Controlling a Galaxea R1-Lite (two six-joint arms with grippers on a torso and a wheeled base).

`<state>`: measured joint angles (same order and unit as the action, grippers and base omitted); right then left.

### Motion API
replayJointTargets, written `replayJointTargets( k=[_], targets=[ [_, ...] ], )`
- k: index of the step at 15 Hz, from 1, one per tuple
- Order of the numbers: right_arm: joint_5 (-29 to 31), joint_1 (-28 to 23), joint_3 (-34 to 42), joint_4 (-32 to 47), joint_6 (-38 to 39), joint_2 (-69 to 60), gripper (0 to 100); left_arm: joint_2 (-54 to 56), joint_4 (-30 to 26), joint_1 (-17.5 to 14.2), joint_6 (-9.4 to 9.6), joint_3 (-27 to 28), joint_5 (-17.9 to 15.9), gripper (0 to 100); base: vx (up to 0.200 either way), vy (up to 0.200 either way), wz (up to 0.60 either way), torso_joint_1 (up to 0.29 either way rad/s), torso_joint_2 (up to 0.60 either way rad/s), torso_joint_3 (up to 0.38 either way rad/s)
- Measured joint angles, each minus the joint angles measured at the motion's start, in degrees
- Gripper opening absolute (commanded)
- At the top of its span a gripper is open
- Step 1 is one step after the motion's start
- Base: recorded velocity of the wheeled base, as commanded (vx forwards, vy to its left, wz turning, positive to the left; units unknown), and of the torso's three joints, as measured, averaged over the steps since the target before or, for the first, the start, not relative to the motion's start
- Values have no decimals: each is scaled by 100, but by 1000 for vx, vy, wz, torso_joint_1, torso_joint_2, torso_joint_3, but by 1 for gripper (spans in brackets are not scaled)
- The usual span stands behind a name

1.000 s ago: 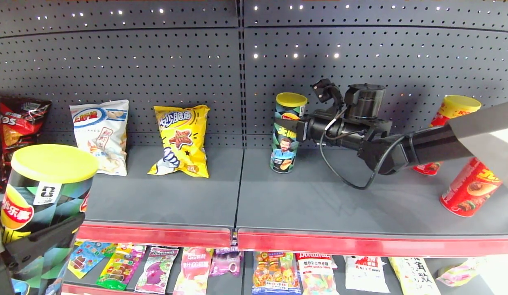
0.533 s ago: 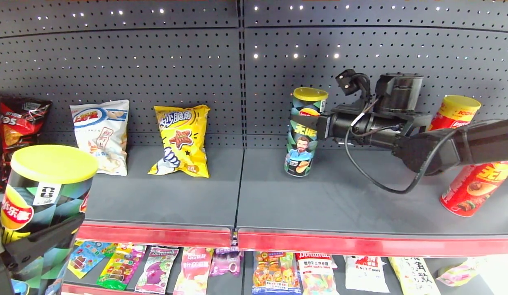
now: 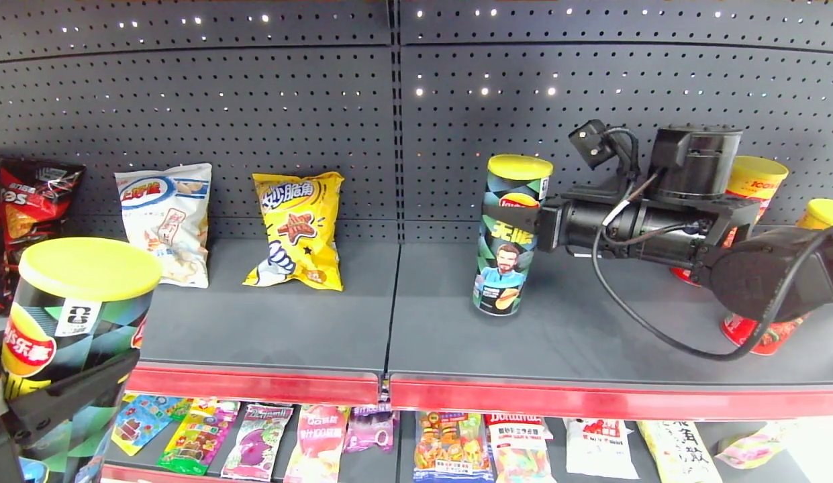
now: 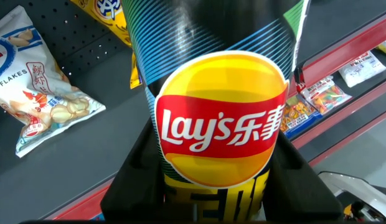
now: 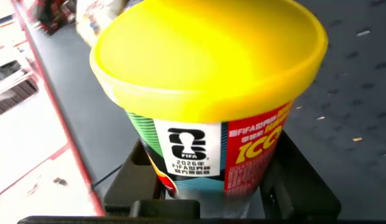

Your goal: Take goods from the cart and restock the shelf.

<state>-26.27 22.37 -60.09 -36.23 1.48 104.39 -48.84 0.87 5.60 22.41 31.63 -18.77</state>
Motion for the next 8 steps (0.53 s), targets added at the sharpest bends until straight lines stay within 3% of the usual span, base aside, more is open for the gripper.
replayJointTargets(
  k=[8],
  targets=[
    [71, 172, 701, -802, -138, -54, 0, -2, 0, 38, 1, 2, -2, 0, 0, 0, 0, 0, 0, 0]
  ],
)
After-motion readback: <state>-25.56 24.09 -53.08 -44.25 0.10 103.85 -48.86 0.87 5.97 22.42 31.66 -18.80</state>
